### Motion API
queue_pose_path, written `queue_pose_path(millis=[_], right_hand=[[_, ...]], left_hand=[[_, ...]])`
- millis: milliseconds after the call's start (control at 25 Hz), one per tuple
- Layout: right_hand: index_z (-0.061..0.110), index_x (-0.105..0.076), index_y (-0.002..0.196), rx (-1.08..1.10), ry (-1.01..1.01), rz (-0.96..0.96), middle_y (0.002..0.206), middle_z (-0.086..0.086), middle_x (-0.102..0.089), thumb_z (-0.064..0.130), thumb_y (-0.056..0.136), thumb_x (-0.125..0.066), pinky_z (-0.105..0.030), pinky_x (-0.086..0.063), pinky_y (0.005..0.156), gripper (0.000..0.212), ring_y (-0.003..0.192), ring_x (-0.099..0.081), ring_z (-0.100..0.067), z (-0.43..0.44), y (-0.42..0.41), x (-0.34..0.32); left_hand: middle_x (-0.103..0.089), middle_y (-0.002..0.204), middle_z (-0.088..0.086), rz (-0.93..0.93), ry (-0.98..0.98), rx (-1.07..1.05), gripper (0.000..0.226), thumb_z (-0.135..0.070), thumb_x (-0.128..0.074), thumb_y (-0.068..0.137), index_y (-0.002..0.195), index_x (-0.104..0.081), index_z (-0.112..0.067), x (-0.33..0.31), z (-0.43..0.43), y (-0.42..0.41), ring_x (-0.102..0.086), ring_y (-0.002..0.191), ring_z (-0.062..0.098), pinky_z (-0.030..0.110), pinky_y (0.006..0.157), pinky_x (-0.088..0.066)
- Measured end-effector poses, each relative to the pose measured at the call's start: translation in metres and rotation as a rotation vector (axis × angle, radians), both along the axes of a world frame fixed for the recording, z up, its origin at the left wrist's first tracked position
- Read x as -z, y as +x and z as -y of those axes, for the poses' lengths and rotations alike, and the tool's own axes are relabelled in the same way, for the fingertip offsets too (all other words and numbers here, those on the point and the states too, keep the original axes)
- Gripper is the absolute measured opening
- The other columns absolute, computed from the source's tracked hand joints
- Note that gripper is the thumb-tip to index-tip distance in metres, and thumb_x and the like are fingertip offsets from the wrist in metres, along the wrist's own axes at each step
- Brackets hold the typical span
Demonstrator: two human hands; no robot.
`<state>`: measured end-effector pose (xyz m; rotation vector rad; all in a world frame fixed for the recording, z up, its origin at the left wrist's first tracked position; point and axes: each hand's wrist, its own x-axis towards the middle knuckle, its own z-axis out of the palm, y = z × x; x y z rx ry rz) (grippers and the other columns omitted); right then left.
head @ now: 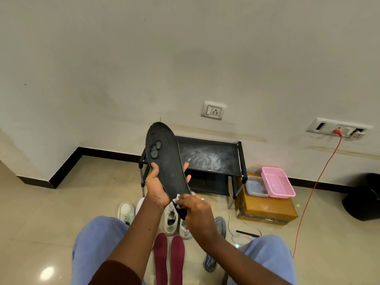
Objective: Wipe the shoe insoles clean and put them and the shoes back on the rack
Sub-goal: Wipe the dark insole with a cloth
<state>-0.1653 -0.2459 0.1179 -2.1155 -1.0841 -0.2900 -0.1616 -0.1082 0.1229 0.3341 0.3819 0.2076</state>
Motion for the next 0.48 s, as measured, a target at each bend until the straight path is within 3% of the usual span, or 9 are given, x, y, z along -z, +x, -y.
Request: queue_pose_path(millis=[80,280,400,480], right_hand=[[0.012,-0.075,0.077,0.011,-0.037,-0.013,0.081,-0.001,-0.074,0.001,0.061,-0.065,-0.022,-0.055,0.066,0.022,0.07,-0.069,-0.012,0.009,-0.006,0.005],[0.008,-0.073,0.078,-0.008,-0.055,-0.002,0.078,-0.005,-0.072,0.012,0.076,-0.047,-0.026,-0.055,0.061,0.027,0.068,-0.066,-0.019,-0.007,0.005,-0.02],[0.003,-0.072,0.092,0.072,-0.109,-0.054,0.092,-0.012,-0.071,0.0,0.08,-0.047,-0.035,-0.054,0.076,0.028,0.083,-0.065,-0.027,-0.031,0.022,-0.044],[0.001,-0.07,0.098,0.111,-0.144,-0.053,0.098,-0.014,-0.071,-0.007,0.081,-0.05,-0.036,-0.051,0.084,0.028,0.09,-0.064,-0.028,-0.038,0.028,-0.055]], left_hand=[[-0.065,0.118,0.016,0.052,-0.027,-0.004,0.067,-0.062,-0.03,0.091,0.111,-0.069,-0.012,0.006,0.001,-0.004,-0.06,0.115,0.029,0.048,0.093,-0.045],[-0.061,0.125,0.019,-0.011,-0.021,0.059,0.068,-0.064,-0.031,0.089,0.119,-0.061,-0.01,-0.002,0.015,-0.009,-0.06,0.113,0.033,0.048,0.09,-0.049],[-0.07,0.103,0.02,-0.08,0.054,0.126,0.073,-0.062,-0.029,0.092,0.089,-0.077,-0.007,-0.009,0.03,-0.02,-0.07,0.089,0.031,0.04,0.079,-0.056],[-0.072,0.092,0.017,-0.095,0.056,0.134,0.069,-0.059,-0.03,0.094,0.081,-0.078,-0.011,-0.01,0.036,-0.026,-0.072,0.079,0.03,0.04,0.077,-0.05]])
